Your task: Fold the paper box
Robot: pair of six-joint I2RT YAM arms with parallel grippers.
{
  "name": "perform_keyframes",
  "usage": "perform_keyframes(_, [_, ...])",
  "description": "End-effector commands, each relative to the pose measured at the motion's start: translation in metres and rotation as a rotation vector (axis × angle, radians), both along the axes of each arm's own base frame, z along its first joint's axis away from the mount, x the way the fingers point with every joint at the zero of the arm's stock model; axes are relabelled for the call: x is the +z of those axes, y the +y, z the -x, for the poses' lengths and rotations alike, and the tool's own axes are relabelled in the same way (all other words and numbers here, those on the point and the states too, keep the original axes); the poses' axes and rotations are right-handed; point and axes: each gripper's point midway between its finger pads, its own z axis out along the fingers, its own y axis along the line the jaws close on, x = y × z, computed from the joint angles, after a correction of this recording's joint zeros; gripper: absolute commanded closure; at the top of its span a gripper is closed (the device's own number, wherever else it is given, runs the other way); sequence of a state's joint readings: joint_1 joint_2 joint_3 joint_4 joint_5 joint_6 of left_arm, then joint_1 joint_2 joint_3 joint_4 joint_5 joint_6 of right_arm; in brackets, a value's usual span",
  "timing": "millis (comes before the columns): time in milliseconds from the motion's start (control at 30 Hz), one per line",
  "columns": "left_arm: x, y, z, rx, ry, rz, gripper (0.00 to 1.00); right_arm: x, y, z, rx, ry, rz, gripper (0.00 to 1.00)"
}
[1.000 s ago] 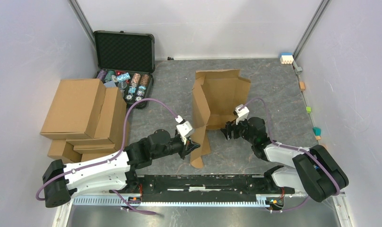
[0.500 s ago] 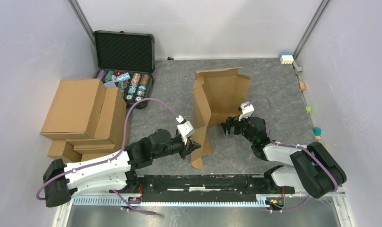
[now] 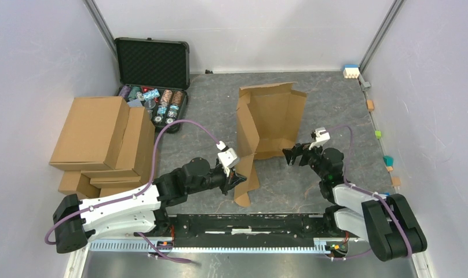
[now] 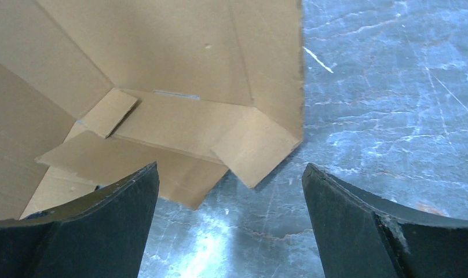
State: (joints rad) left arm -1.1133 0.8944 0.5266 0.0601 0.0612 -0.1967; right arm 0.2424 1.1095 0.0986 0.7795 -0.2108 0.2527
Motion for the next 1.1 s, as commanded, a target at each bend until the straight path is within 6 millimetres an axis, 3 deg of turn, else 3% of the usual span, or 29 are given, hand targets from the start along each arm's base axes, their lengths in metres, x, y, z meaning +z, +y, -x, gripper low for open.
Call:
perform_keyframes(0, [0.001,-0.004,0.01,-0.019,0.07,0.011,0.98,0.026,0.002,-0.025,0.035,-0.038,-0.067,0.02])
perform_keyframes(167, [0.001,-0.004,0.01,-0.019,0.071,0.011,0.98,0.027,0.01,-0.053,0.095,-0.017,-0.084,0.02])
perform_keyframes(267, [0.0,-0.004,0.01,-0.023,0.071,0.007,0.98,0.028,0.024,-0.059,0.184,-0.029,-0.108,0.02])
perform_keyframes(333, [0.0,-0.004,0.009,-0.023,0.067,-0.002,0.98,0.026,0.035,-0.057,0.26,-0.023,-0.131,0.02])
perform_keyframes(567, [0.002,-0.005,0.009,-0.023,0.07,-0.006,0.98,0.016,0.045,-0.032,0.314,-0.026,-0.086,0.03])
perform_keyframes(867, [-0.003,0.0,0.012,-0.02,0.082,-0.005,0.98,0.009,0.062,-0.021,0.357,-0.024,0.012,0.17])
perform_keyframes(1067, [-0.001,0.001,0.013,-0.023,0.077,0.0,0.98,-0.003,0.073,-0.017,0.369,0.009,0.089,0.15])
